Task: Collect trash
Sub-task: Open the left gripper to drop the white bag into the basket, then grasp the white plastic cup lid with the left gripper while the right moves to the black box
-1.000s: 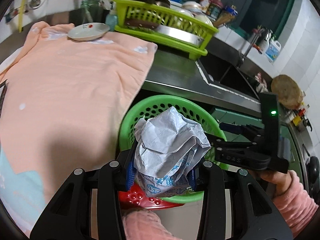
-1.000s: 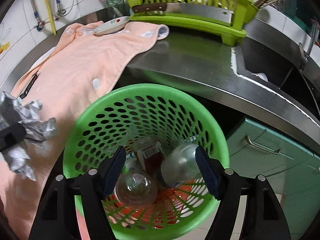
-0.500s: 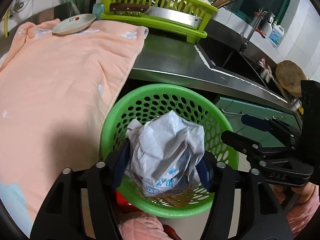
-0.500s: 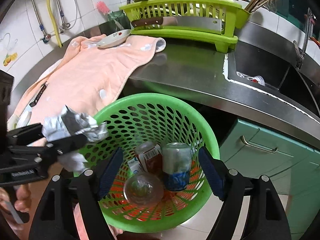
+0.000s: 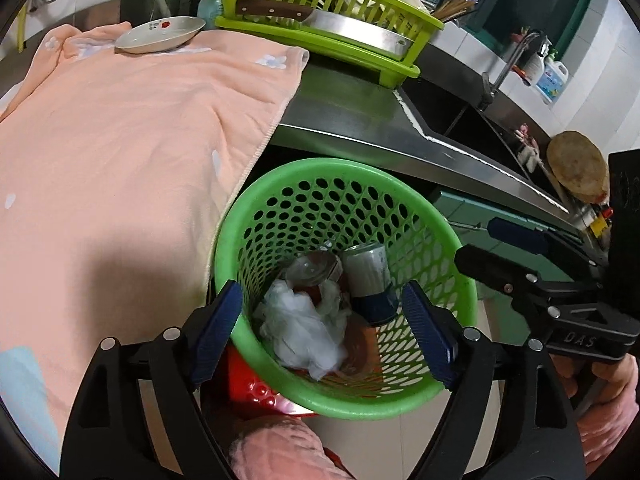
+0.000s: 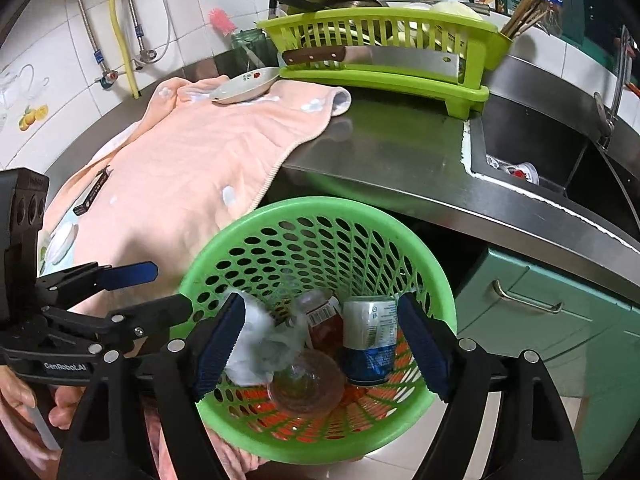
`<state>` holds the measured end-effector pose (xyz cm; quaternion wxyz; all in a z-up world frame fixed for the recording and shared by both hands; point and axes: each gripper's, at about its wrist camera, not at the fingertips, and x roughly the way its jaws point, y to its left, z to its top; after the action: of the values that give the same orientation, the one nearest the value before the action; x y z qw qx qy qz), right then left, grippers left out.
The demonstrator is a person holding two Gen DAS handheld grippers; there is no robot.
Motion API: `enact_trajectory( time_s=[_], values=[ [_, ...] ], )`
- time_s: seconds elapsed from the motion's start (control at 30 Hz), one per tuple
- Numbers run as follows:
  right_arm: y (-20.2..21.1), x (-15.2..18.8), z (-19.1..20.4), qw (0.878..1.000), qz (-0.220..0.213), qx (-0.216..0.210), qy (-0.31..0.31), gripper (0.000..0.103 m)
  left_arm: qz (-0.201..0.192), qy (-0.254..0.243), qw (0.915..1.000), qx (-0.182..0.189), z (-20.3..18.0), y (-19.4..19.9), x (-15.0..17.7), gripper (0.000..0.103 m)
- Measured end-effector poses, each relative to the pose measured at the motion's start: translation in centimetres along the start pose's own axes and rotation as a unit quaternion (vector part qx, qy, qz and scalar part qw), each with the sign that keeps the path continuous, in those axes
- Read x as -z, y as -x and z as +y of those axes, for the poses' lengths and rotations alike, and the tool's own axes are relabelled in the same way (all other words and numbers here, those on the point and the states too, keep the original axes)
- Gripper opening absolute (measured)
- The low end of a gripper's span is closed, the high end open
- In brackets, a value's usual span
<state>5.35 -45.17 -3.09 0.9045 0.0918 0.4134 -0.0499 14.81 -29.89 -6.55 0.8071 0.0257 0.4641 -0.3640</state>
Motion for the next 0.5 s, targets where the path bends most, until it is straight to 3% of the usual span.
enact_trajectory(
  time_s=[0.27, 0.4, 0.5],
  values=[
    [0.2, -0.4, 1.6, 1.0, -0.004, -0.014, 0.015, 0.076, -0.031, 0.001, 0.9993, -0.021, 1.9, 3.6, 1.2, 0.081],
    [-0.3, -0.8, 3.4, 0.999, -0.001, -0.029, 0.026, 0.076, -0.05, 0.013, 0.9971, -0.055, 4.2, 6.4, 1.7, 0.081],
    [-0.8, -1.1, 5.1, 0.998, 0.002, -0.044, 0.035, 0.076, -0.066, 0.016, 0.9926, -0.101, 6.3, 8.6, 2.2, 0.081]
  ],
)
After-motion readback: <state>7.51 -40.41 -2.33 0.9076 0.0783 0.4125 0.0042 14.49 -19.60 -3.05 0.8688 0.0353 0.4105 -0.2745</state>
